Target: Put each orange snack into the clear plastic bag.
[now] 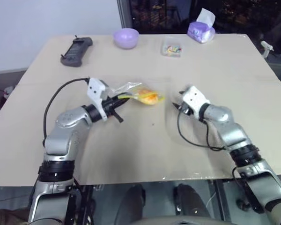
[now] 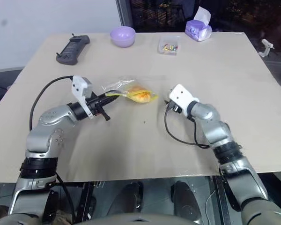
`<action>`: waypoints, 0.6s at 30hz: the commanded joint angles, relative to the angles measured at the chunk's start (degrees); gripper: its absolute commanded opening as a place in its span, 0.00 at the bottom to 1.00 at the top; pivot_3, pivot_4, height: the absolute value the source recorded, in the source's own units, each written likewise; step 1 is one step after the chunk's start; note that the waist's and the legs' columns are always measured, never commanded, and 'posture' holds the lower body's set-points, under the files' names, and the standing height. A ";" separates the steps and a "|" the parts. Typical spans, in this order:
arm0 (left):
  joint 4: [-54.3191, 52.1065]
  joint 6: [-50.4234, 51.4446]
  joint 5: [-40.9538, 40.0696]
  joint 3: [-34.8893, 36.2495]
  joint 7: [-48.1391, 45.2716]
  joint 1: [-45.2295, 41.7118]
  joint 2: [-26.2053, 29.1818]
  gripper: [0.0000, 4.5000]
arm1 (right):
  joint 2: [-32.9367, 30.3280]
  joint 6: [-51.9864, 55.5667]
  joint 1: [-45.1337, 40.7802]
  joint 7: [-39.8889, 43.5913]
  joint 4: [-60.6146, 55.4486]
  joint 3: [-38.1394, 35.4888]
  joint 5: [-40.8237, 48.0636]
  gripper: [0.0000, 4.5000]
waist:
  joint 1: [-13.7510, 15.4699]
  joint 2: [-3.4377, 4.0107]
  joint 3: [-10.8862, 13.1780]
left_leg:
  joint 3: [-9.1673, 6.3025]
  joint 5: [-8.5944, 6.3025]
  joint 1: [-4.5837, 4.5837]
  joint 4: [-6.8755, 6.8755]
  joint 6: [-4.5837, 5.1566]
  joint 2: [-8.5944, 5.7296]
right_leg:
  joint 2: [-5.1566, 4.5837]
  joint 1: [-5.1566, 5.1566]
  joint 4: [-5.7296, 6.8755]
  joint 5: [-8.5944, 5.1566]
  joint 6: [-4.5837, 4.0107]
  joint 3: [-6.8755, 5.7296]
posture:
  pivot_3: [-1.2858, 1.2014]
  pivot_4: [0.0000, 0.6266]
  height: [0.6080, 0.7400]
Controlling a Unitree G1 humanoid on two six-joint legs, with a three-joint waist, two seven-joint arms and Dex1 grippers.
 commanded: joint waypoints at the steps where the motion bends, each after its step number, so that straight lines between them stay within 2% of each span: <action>1: -1.26 3.13 -4.02 3.41 1.04 -2.15 0.08 0.00 | 2.91 -4.98 -3.90 -1.88 6.29 1.00 -1.41 0.56 | -0.60 0.00 0.00 | 0.03 0.00 0.01 0.00 0.00 0.00 | 0.00 0.00 0.00 0.00 0.00 0.04 | 0.52 0.24 1.00; 11: -3.62 4.59 -4.14 3.04 1.81 -0.74 0.59 0.00 | 9.46 -11.72 -8.65 -4.69 18.45 -1.09 -0.11 0.56 | -0.83 -0.02 -0.02 | 0.02 0.01 0.04 0.00 -0.02 -0.01 | -0.01 0.03 -0.01 0.01 0.00 0.05 | 0.52 0.24 1.00; 14: -3.89 4.84 -4.09 3.25 2.35 -0.52 0.65 0.00 | 10.42 -11.70 -8.05 -2.78 17.32 -1.89 1.51 0.56 | -0.81 -0.02 -0.02 | 0.01 0.01 0.05 0.00 -0.02 -0.01 | -0.01 0.03 0.00 0.01 0.00 0.04 | 0.52 0.24 1.00; 18: -2.97 5.26 -4.56 4.29 3.81 -1.34 0.41 0.00 | 8.43 -10.10 -4.55 2.39 10.73 -1.48 2.92 0.56 | -0.65 -0.02 -0.02 | 0.00 0.00 0.02 0.00 -0.02 -0.01 | -0.01 0.03 -0.02 0.01 0.00 0.04 | 0.52 0.24 1.00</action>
